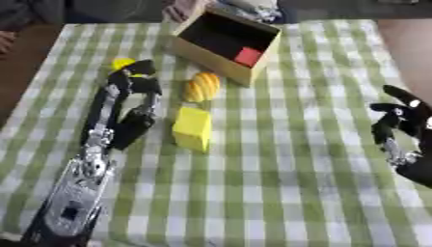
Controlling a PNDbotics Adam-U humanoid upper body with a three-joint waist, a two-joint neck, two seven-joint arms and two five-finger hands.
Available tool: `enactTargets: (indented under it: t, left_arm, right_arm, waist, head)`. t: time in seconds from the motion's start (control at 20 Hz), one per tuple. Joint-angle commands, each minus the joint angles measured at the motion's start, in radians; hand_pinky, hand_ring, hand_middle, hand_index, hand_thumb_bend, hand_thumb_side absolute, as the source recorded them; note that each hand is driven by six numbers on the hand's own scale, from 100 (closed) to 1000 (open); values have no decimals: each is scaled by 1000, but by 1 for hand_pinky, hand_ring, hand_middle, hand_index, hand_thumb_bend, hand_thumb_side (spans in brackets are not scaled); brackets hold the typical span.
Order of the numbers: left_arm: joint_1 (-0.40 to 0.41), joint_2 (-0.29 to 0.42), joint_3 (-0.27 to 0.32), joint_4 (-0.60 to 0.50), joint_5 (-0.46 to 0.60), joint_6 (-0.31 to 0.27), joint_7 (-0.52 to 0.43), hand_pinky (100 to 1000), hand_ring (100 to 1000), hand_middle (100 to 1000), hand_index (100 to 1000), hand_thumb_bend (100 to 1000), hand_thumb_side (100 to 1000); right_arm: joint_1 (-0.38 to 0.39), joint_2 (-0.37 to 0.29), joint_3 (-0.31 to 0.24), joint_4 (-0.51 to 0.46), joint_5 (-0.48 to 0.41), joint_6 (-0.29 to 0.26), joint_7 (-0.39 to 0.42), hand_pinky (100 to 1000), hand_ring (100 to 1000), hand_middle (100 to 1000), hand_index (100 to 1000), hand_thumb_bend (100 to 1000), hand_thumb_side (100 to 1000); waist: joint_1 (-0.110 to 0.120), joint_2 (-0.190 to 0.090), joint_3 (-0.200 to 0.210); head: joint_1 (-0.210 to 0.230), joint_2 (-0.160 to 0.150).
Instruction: Pick up objects on the table and place them in the box.
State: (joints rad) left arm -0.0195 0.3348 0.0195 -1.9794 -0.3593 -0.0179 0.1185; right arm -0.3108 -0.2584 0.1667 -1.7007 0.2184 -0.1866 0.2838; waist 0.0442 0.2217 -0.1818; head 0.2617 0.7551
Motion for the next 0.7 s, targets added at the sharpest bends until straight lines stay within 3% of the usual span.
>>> enactTargets:
  t: [0.05, 0.1, 0.15, 0.2, 0.25, 0.5, 0.7]
  left_arm:
    - [16, 108, 23, -21, -34, -17, 7, 746, 717, 734, 855, 100, 441]
    - [27, 144, 29, -21, -49, -16, 5, 747, 718, 738, 855, 100, 406]
    - [35, 179, 36, -21, -65, -11, 2, 748, 720, 741, 856, 100, 520]
    - [42, 218, 44, -21, -80, -2, -6, 749, 722, 743, 854, 100, 341]
    - [47, 256, 52, -21, -94, 10, -15, 750, 724, 747, 853, 100, 292]
    - [26, 473, 89, -21, -145, 111, -82, 755, 731, 759, 855, 100, 244]
    - [-32, 623, 87, -8, -181, 219, -205, 763, 738, 771, 857, 100, 243]
  right_arm:
    - [-9, -16, -8, -9, 4, -2, 1, 707, 873, 486, 985, 100, 470]
    - [-9, -17, -8, -8, 4, -2, 1, 708, 873, 486, 985, 100, 470]
    - [-9, -19, -8, -8, 4, -2, 1, 708, 873, 486, 986, 100, 470]
    - [-9, -20, -8, -8, 4, -2, 2, 707, 873, 486, 986, 100, 470]
    - [-9, -21, -8, -8, 3, -2, 2, 707, 873, 486, 986, 100, 470]
    - [-8, -25, -6, -7, 3, -4, 4, 707, 873, 486, 986, 100, 470]
    - [-9, -25, -3, -7, 2, -5, 7, 707, 874, 485, 986, 100, 470]
  waist:
    - [1, -20, -1]
    - [2, -20, -2]
    - [4, -20, -2]
    - [5, -20, -2]
    - [6, -20, -3]
    - [11, -21, -7]
    - [13, -20, -16]
  head:
    - [-2, -1]
    - [-1, -1]
    - [0, -1]
    - [0, -1]
    - [0, -1]
    - [-5, -3]
    - [-2, -4]
